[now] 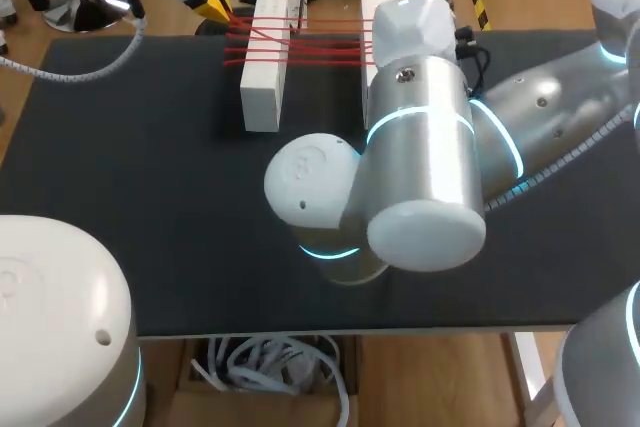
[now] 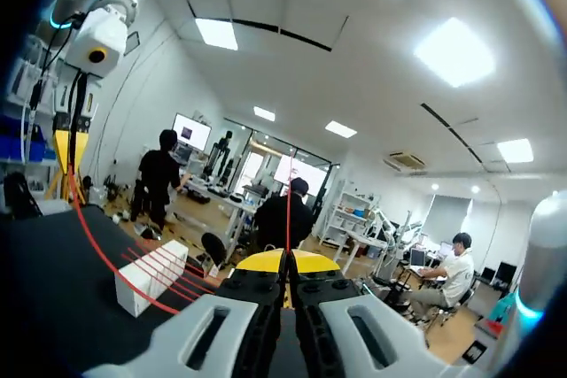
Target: Grab the tape and strap the tape.
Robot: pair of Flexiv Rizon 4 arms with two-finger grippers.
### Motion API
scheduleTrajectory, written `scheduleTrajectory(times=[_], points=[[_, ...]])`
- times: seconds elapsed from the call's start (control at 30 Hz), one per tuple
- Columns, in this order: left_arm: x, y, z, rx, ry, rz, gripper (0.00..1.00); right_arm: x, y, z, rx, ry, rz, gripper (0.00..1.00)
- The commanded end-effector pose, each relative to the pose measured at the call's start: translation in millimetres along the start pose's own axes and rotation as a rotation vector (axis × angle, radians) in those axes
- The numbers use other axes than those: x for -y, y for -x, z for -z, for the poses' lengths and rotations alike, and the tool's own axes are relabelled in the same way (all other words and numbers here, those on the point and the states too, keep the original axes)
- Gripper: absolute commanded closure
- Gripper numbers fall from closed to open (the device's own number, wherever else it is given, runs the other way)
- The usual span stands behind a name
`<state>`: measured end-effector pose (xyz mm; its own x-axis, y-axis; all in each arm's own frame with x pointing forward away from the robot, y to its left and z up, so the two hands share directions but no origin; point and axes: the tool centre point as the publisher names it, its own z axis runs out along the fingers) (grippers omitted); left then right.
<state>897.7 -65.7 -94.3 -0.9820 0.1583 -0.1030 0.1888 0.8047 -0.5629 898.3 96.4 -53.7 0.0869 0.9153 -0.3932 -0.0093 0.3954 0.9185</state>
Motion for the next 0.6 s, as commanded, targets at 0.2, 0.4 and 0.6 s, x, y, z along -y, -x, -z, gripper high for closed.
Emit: scheduleTrajectory(times=[0.2, 0.4, 0.6], points=[[0.0, -0.1, 1.1, -0.003, 0.003, 0.001, 1.00, -5.2, -0.4, 5.3, -0.038, -0.017, 0.244, 1.00], [0.0, -0.1, 1.1, -0.003, 0.003, 0.001, 1.00, -3.4, -0.1, 8.0, -0.043, 0.021, 0.375, 1.00], [0.0, -0.1, 1.1, -0.003, 0.003, 0.001, 1.00, -3.4, -0.1, 8.0, -0.043, 0.021, 0.375, 1.00]])
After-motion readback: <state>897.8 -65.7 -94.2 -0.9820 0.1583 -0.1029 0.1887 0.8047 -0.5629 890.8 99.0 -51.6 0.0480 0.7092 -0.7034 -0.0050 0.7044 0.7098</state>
